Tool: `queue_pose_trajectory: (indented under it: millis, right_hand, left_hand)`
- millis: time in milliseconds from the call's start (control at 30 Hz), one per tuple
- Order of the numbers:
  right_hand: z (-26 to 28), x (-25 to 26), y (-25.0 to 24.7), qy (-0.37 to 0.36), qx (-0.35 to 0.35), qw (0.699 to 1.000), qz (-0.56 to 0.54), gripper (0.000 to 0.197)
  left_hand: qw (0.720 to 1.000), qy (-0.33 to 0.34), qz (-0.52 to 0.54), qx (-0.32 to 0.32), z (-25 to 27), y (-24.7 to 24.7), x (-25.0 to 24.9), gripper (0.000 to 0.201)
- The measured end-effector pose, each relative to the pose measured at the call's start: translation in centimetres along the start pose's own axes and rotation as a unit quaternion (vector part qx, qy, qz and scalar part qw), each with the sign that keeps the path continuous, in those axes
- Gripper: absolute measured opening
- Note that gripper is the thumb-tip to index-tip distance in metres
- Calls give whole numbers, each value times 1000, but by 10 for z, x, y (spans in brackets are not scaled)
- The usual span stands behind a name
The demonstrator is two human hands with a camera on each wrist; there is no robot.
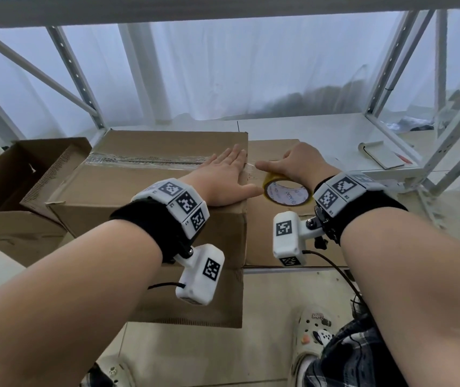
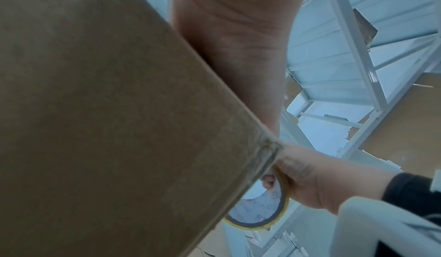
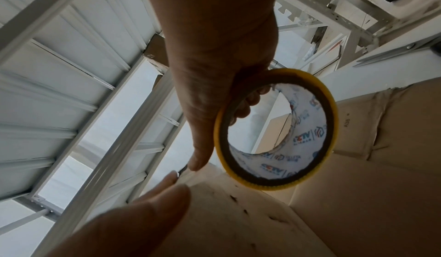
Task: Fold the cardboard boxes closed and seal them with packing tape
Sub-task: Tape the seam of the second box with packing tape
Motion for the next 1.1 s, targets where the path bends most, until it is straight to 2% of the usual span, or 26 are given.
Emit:
queue_pose_trajectory:
  millis: [467, 533, 633, 667, 733, 767, 800, 867, 1000, 1100]
  right_hand:
    - [-6, 10, 19, -34, 56, 997, 27, 54]
    - [-7, 11, 20, -36, 29, 999, -23, 44]
    - [-8, 32, 12, -86, -87, 989, -78, 36]
    - [-7, 43, 9, -111, -98, 984, -95, 39]
    - [-6, 66, 11, -153, -42, 980, -119, 37]
    - [-8, 73, 16, -166, 6, 983, -82, 35]
    - [-7, 78, 21, -167, 58, 984, 7, 34]
    - [-12, 83, 29, -138, 110, 966, 190, 41]
    - [-11, 106, 32, -85, 80, 947, 299, 39]
    - [-8, 121, 35, -71, 70, 943, 317, 51]
  left_hand:
    - [1000, 0, 1, -23, -2, 6, 1, 87]
    - [999, -4, 8, -33, 3, 8, 1, 80]
    - [999, -11, 24, -37, 8, 7, 2, 70]
    - [999, -9, 33, -36, 9, 6, 5, 68]
    - [998, -8, 46, -35, 11, 2, 20, 64]
    - [998, -15, 43, -32, 12, 2, 32, 62]
    - [999, -26, 36, -27, 14, 1, 46, 60]
    - [998, -60, 26, -16, 19, 1, 81, 59]
    - [989, -144, 30, -9, 33, -3, 149, 63]
    - [979, -198, 30, -27, 38, -3, 179, 67]
Point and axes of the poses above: each hand's wrist, its own z-axis away from the middle knuckle, its own y-axis out of the palm, x = y × z, the point moved 1 cm from there along -z, towards the middle knuckle, and after that the axes turned 8 degrees about -y, right-handed, at the moved point
